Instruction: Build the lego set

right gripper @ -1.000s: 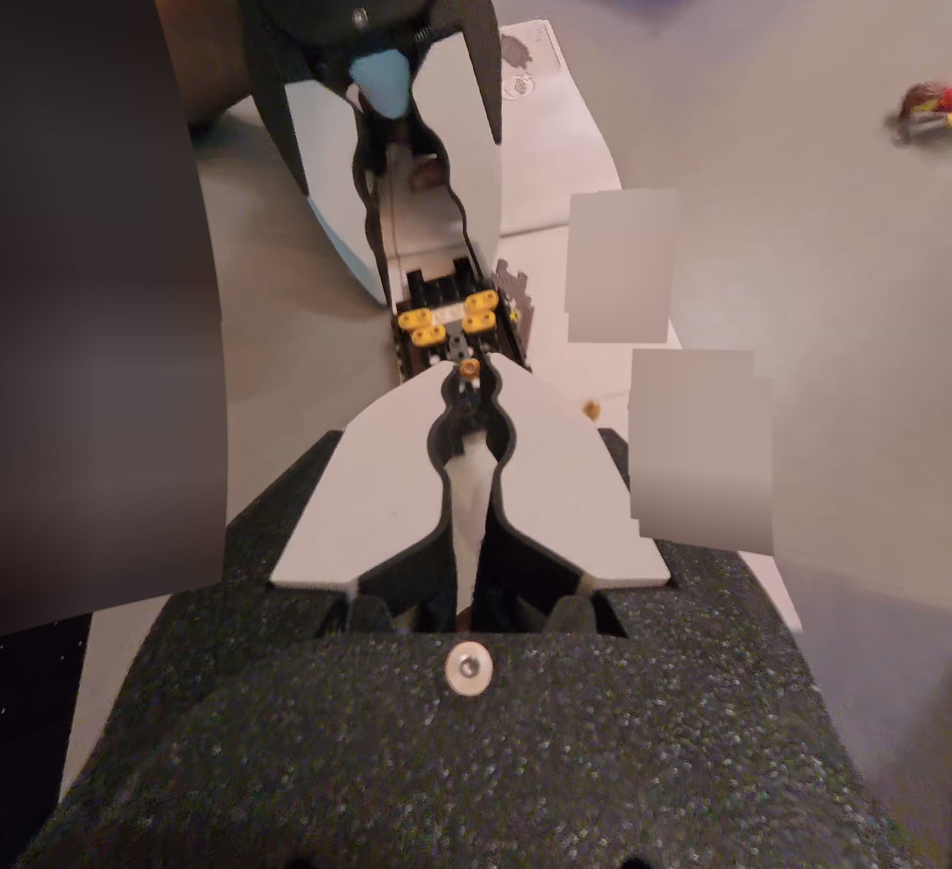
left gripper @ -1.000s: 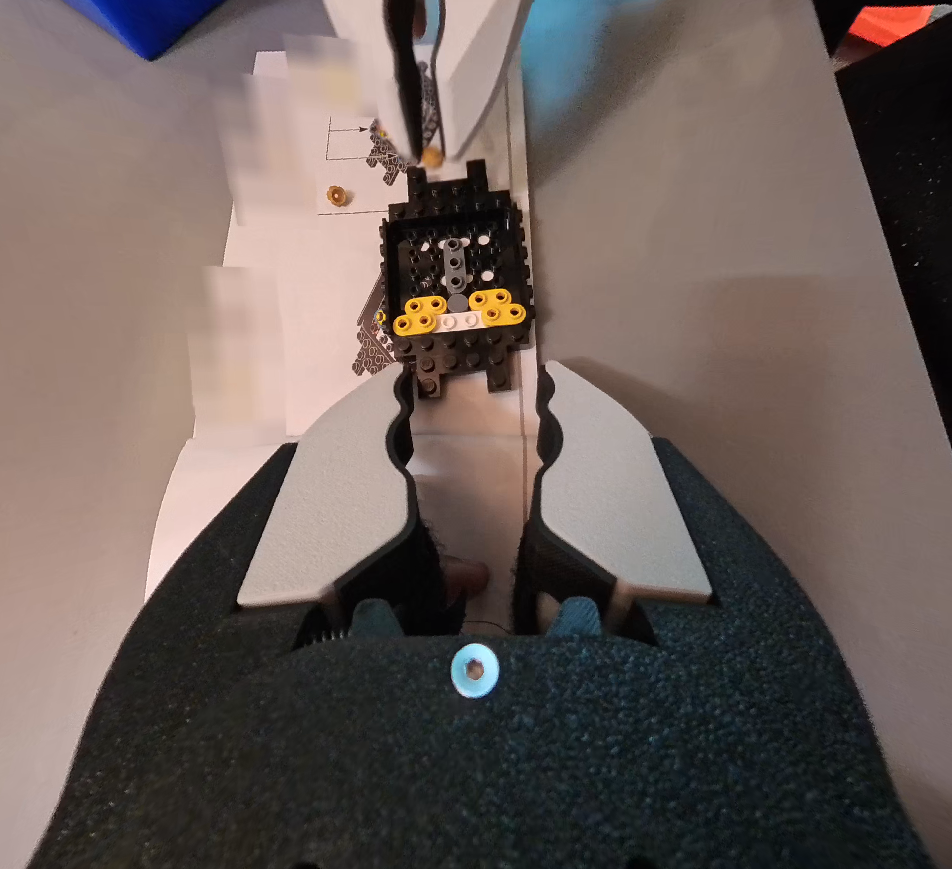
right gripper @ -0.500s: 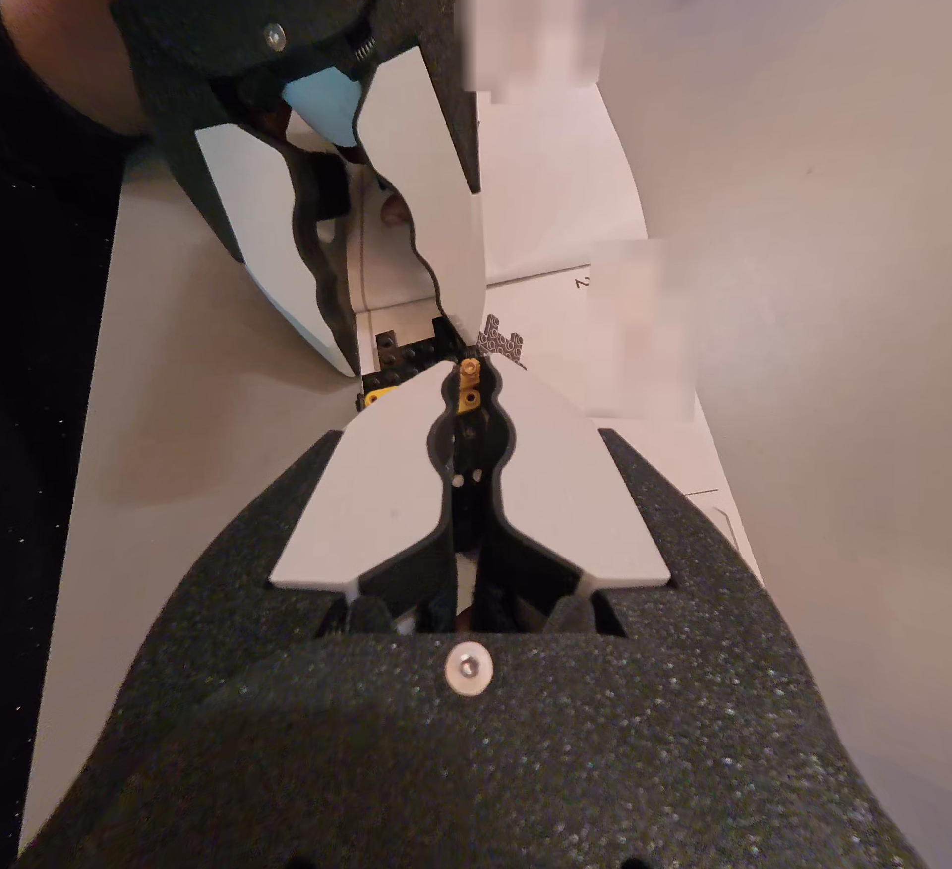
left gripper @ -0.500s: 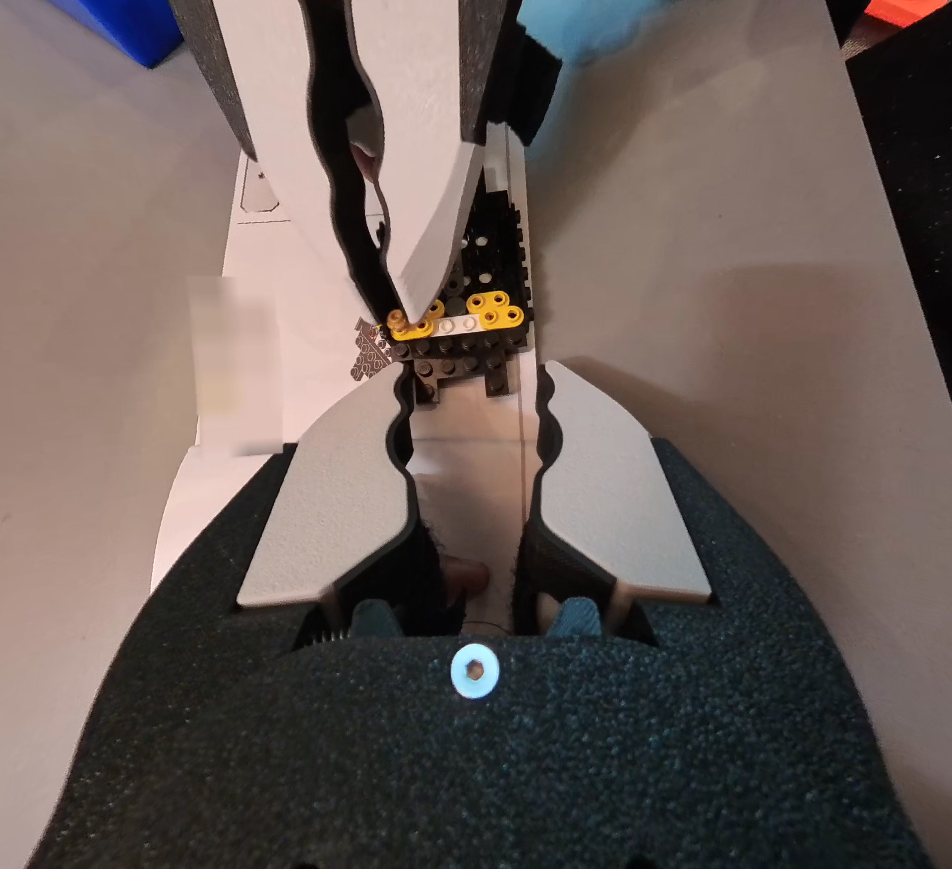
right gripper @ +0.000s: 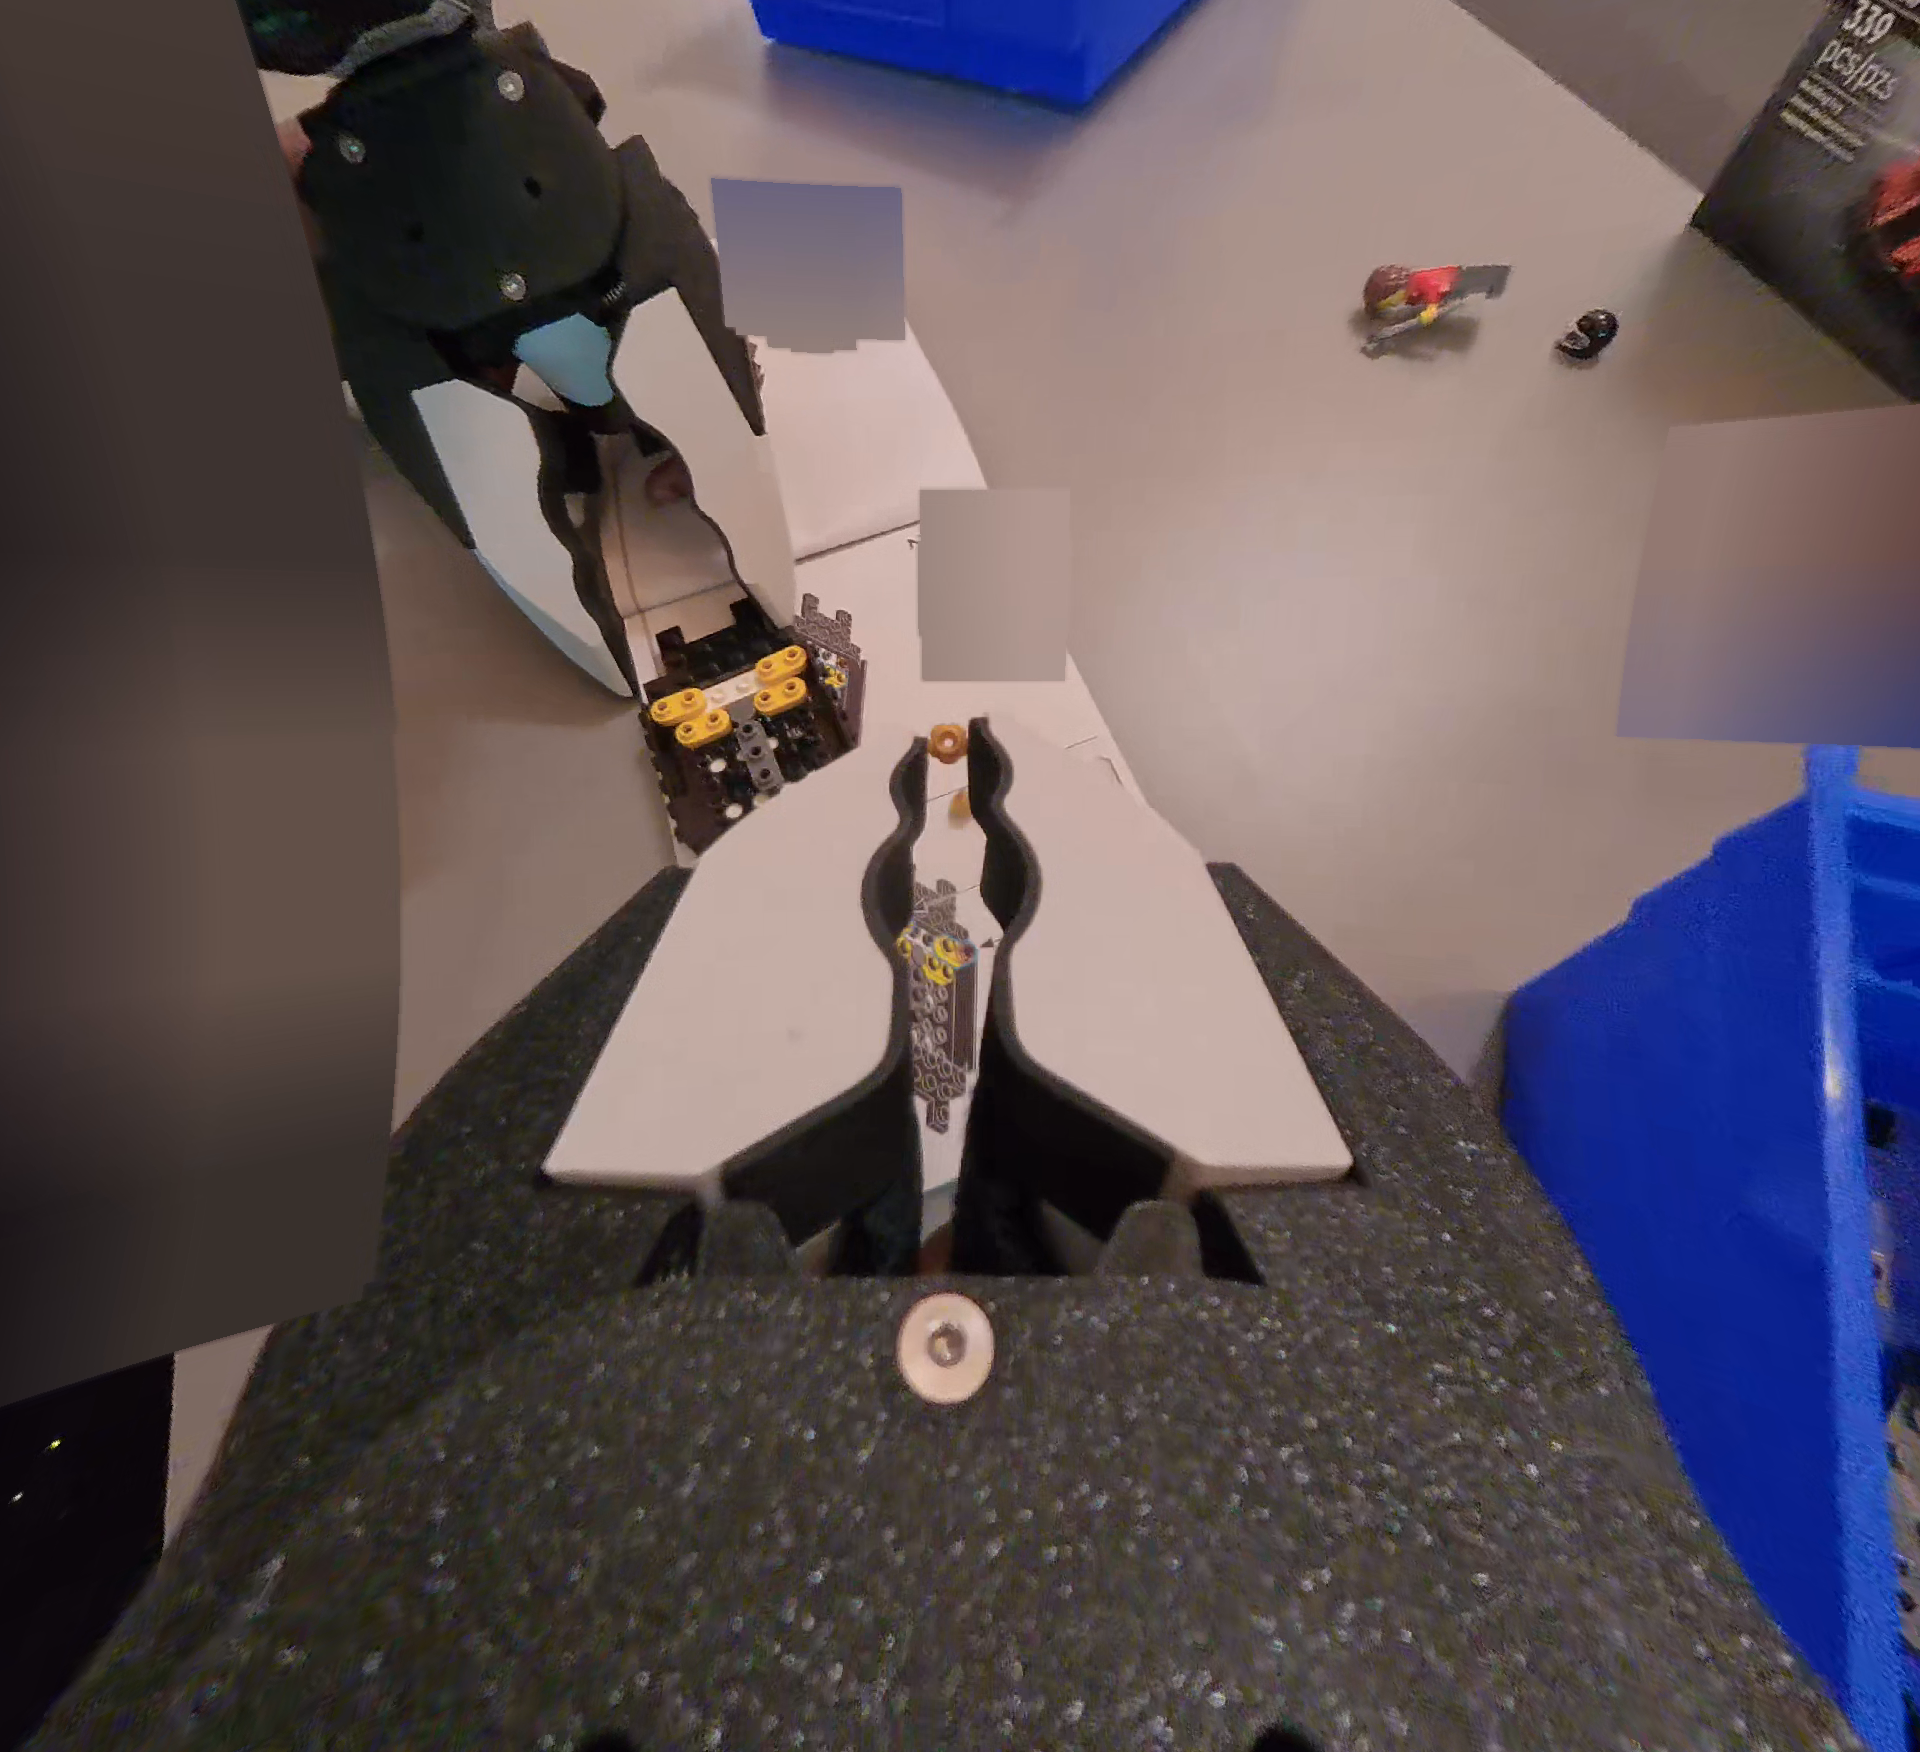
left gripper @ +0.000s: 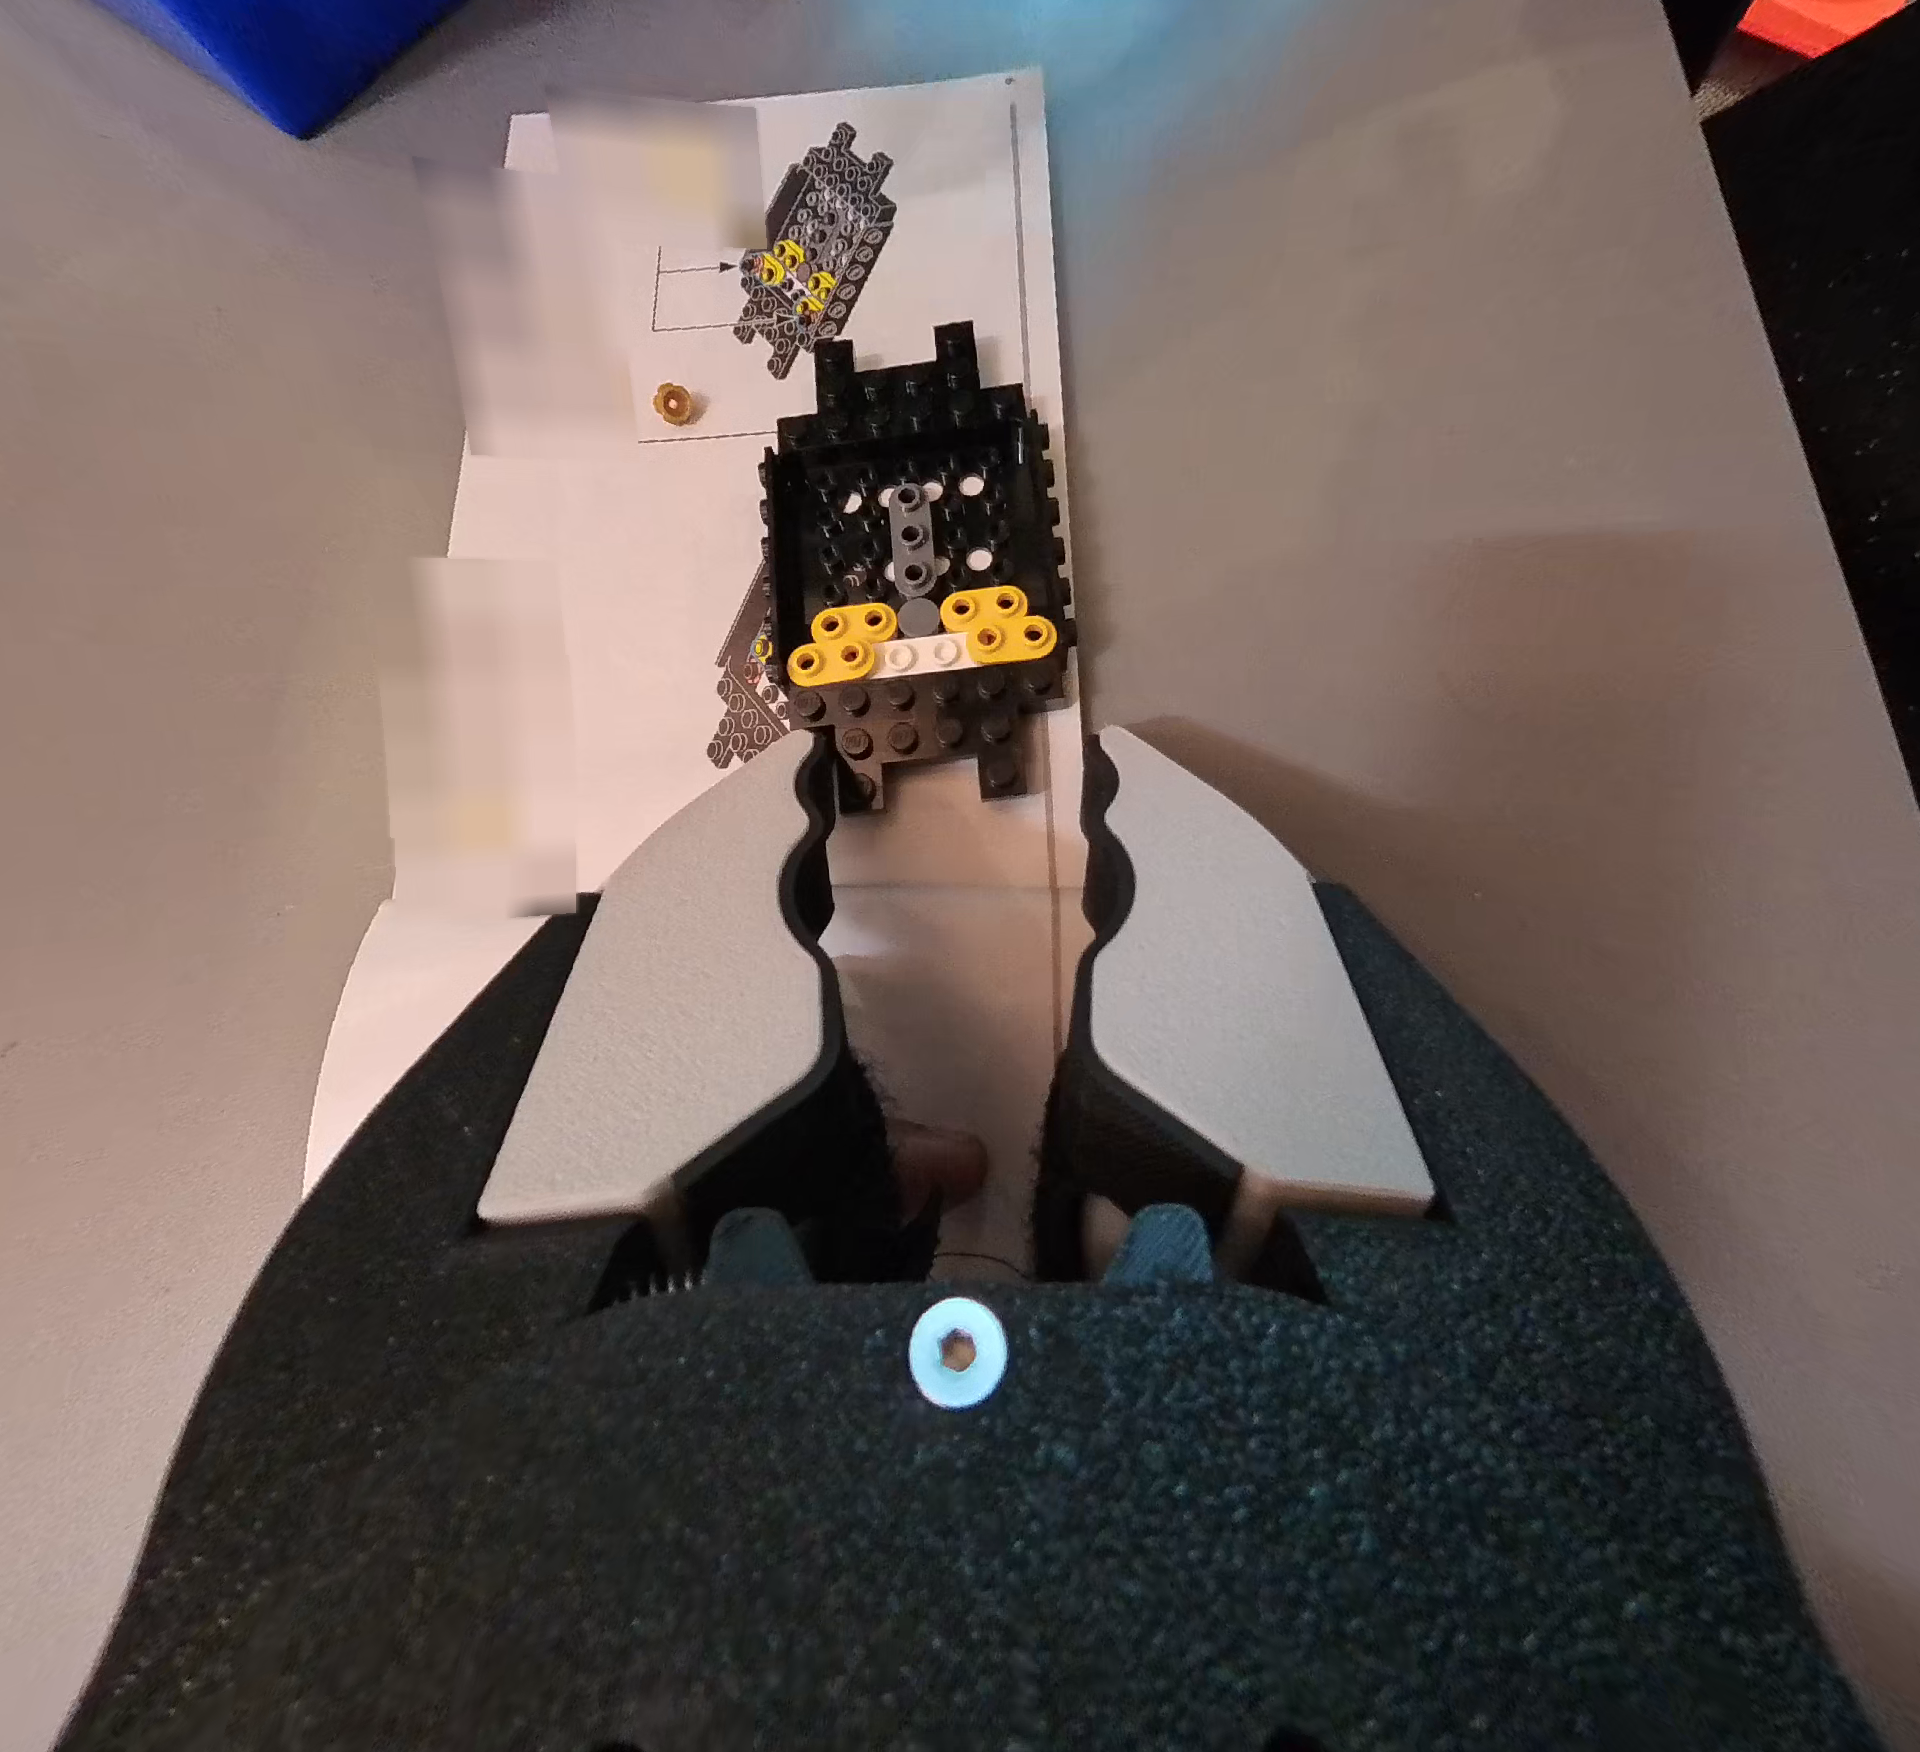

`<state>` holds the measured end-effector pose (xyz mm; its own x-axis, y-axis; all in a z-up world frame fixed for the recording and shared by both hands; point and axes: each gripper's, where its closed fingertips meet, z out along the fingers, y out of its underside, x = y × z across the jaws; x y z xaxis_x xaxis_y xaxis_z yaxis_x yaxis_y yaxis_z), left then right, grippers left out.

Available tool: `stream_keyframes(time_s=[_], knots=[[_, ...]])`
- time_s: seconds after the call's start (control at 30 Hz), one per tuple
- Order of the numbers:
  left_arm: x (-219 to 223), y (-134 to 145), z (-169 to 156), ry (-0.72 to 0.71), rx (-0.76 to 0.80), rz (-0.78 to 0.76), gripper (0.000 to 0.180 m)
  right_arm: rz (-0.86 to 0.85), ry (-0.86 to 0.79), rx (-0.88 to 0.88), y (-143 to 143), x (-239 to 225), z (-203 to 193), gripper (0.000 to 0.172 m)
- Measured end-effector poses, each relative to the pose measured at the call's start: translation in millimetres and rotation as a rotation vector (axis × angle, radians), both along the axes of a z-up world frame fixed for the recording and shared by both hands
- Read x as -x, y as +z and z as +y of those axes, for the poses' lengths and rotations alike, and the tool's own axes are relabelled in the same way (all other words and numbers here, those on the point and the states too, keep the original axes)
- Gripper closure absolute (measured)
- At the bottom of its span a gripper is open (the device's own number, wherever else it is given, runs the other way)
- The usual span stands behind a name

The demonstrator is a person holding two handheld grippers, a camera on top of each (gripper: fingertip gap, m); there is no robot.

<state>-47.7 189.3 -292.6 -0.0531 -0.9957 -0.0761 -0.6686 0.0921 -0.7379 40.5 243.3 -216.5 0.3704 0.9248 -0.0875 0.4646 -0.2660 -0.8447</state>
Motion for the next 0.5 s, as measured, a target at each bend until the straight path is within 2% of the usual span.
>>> stream_keyframes(time_s=[0.23, 0.5], knots=[[-0.2, -0.2, 0.2, 0.001, -0.003, 0.0, 0.135, -0.004, 0.037, 0.021, -7.0, 11.6, -5.0, 0.164], [-0.7, -0.2, 0.4, 0.002, -0.006, 0.002, 0.135, -0.009, 0.115, 0.116, -36.3, 49.0, -15.4, 0.165]])
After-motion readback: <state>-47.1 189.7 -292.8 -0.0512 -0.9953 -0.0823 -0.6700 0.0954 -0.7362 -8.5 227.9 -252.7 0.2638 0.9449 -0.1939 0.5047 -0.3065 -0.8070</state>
